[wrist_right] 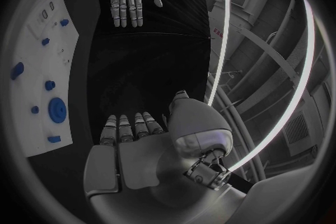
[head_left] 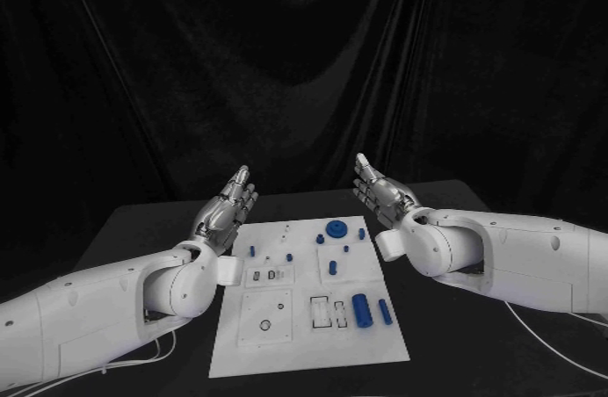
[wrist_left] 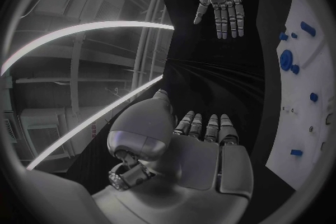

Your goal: Assemble the parts on the task board

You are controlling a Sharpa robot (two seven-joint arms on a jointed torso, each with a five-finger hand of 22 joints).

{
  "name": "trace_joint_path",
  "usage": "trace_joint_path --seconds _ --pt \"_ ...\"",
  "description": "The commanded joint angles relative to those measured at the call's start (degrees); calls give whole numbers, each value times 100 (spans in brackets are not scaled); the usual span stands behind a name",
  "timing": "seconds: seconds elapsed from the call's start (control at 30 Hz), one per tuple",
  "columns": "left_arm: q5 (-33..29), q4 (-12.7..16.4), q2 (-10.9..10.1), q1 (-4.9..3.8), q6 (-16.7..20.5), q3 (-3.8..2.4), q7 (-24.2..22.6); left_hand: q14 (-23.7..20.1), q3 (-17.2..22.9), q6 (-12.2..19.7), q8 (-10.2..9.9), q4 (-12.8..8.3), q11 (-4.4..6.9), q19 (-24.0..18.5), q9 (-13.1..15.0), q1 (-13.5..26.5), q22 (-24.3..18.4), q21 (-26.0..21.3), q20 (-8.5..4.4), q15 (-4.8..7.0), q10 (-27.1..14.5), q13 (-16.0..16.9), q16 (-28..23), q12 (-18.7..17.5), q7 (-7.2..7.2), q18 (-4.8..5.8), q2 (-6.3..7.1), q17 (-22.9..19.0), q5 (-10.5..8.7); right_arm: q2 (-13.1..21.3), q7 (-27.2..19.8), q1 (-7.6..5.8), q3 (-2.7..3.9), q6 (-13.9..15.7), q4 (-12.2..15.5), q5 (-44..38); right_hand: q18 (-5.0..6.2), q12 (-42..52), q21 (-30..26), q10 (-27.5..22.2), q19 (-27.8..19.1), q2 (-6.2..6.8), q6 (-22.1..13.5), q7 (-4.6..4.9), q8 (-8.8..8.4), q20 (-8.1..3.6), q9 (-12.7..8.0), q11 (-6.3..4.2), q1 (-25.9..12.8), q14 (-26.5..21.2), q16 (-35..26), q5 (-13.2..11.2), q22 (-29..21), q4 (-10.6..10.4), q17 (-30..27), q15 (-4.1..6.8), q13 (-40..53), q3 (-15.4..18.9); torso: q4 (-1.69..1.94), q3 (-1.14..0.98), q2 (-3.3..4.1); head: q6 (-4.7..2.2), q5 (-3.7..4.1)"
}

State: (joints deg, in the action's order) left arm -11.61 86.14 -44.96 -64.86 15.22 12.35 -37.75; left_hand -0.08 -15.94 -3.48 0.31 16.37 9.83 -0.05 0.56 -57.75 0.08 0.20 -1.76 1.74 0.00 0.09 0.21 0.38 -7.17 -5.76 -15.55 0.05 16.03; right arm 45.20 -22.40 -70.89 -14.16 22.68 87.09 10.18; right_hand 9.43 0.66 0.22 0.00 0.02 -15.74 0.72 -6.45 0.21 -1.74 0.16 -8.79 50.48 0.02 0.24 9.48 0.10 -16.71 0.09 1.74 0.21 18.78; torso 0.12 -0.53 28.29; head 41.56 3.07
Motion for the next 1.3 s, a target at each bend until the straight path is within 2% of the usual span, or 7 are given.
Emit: trace_joint_path --seconds 0.03,0.37,0.57,0.67,0.93,1.1,1.3 --pt "-96 26 -21 -15 -188 -7 -305 8 2 17 32 23 26 5 9 -56 -8 -20 -668 940 0 -9 -21 -38 -40 -86 -10 -5 -21 18 126 -11 5 -291 -5 -95 76 28 -22 -1 -2 8 10 55 5 -47 9 60 56 -2 -24 -39 -10 6 -9 792 5 39 12 3 -7 24 6" --pt "46 56 -116 -16 -39 -7 -338 8 -1 -36 38 33 -3 5 15 -256 -8 -20 -440 907 0 -9 -21 -38 -19 -260 47 -5 12 67 258 -16 5 -428 -34 -292 81 8 -22 -3 -2 37 28 194 10 39 13 211 57 -2 -24 -133 -10 9 -9 635 -1 83 5 0 -4 97 -28" --pt "298 37 -236 -16 -49 -7 -409 8 -9 -60 42 32 -54 5 19 -392 -8 -20 -6 851 0 -9 -21 -38 24 -391 67 -5 22 63 527 -37 5 -616 -187 -846 43 18 -22 -2 -2 155 108 459 33 447 32 553 249 -2 -24 -59 -10 18 -9 138 2 102 -8 -2 -6 239 -102" --pt "343 13 -303 -17 -59 -7 -451 8 -3 -108 51 27 -74 5 27 -446 -8 -20 45 816 0 -9 -21 -38 49 -406 73 -5 46 59 718 -75 5 -724 -289 -1431 -187 107 -22 12 -2 373 180 480 48 1139 44 845 780 -2 -24 312 -10 80 -9 -781 23 6 -4 0 -1 361 -135" --pt "734 -8 -568 -21 -128 -7 -607 8 12 -306 88 32 -135 5 56 -593 -8 -20 15 740 0 -9 -21 -38 129 -452 84 -5 52 9 1434 -411 6 -1157 -598 -3517 64 249 484 112 967 893 463 700 100 1623 87 1091 2433 161 27 794 276 461 37 -1053 56 -465 -4 -1 -2 714 -238" --pt "893 140 -812 -40 -224 -7 -725 8 20 -456 101 30 -198 5 70 -732 -8 -20 164 443 0 -9 -21 -38 199 -427 88 -5 87 -20 2032 -770 6 -1405 -687 -5263 91 496 1231 442 3513 952 823 902 150 1801 132 1313 2953 2037 419 624 548 749 279 -1258 119 -591 -2 1 7 844 -289" --pt "1118 333 -1004 -165 -147 -8 -839 8 13 -519 100 36 -353 5 74 -794 -8 -20 168 274 0 -9 -21 -38 321 -275 56 -5 144 37 2692 -1152 6 -1738 -542 -7036 120 539 1033 1212 5216 1418 2277 1152 383 1619 257 1272 3159 5145 662 198 362 610 515 -936 171 -1487 7 4 52 844 -335"
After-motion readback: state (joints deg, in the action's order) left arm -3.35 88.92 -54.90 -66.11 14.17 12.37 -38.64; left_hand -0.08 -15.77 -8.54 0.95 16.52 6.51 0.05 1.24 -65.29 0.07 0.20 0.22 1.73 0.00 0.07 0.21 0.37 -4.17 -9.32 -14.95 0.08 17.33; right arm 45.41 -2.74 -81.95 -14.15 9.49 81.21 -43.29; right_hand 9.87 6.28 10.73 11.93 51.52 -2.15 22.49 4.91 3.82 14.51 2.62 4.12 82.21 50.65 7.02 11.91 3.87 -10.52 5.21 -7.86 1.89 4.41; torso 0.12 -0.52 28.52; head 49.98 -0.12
